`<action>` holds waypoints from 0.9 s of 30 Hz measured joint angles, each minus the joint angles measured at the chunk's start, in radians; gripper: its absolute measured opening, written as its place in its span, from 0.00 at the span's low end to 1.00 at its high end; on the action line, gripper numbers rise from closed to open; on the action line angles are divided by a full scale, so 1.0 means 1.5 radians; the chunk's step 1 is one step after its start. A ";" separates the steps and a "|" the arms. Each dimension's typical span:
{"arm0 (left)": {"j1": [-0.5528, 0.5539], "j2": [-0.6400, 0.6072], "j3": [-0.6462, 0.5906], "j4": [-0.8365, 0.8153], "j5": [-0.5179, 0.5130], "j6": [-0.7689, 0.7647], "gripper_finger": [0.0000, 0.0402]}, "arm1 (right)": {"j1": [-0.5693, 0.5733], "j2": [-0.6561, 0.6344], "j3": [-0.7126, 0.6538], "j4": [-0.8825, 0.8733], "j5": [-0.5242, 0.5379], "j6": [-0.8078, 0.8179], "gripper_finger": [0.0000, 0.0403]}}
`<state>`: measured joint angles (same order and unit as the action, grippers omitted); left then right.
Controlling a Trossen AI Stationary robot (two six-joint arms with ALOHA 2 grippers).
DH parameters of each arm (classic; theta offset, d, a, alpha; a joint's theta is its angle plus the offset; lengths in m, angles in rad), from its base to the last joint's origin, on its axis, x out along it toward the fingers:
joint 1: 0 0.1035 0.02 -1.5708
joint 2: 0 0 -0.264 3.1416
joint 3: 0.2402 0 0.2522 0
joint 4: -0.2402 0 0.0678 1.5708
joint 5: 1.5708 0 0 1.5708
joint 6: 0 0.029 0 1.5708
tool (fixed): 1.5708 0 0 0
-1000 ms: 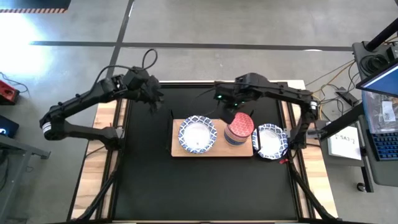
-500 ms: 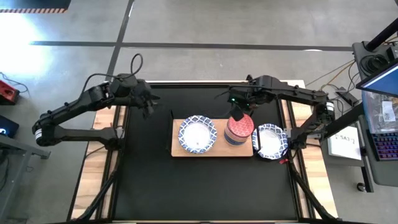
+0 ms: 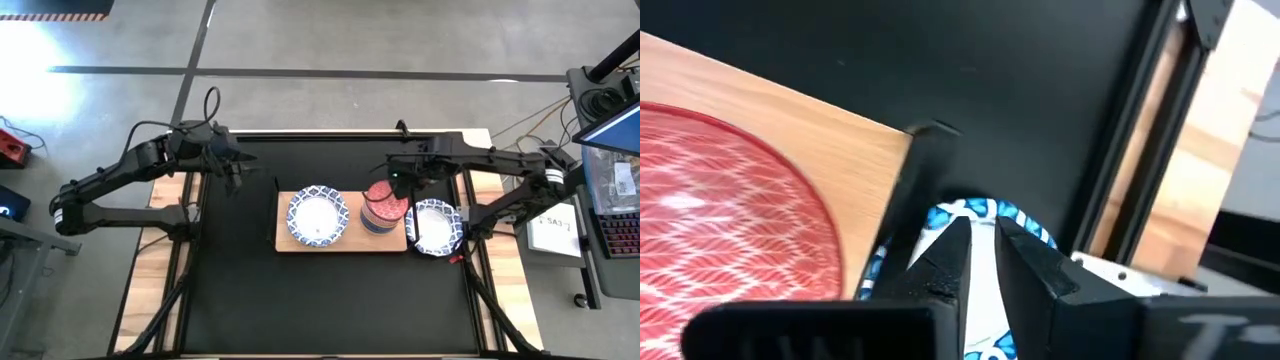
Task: Place and stack bowls onto a shelf
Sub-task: Adjust the shelf
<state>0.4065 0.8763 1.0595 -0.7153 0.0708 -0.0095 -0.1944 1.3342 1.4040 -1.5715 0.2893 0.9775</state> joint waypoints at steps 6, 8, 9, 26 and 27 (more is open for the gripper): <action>0.000 0.000 0.000 0.000 0.000 0.000 0.35 | 0.006 -0.011 -0.060 0.019 -0.051 0.023 0.09; 0.000 0.000 0.000 0.000 0.000 0.000 0.35 | 0.013 -0.009 -0.074 0.043 -0.062 0.023 0.09; 0.000 0.000 0.000 0.000 0.000 0.000 0.35 | 0.017 -0.007 -0.076 0.051 -0.063 0.021 0.09; 0.000 0.001 0.000 0.009 0.000 0.000 0.35 | 0.021 0.010 -0.066 0.144 -0.081 -0.033 0.09; 0.000 0.001 0.000 0.009 0.000 0.000 0.35 | 0.021 0.010 -0.066 0.135 -0.081 -0.036 0.09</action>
<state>0.4065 0.8772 1.0595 -0.7021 0.0708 -0.0090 -0.1635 1.3495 1.3045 -1.3685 0.1679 0.9233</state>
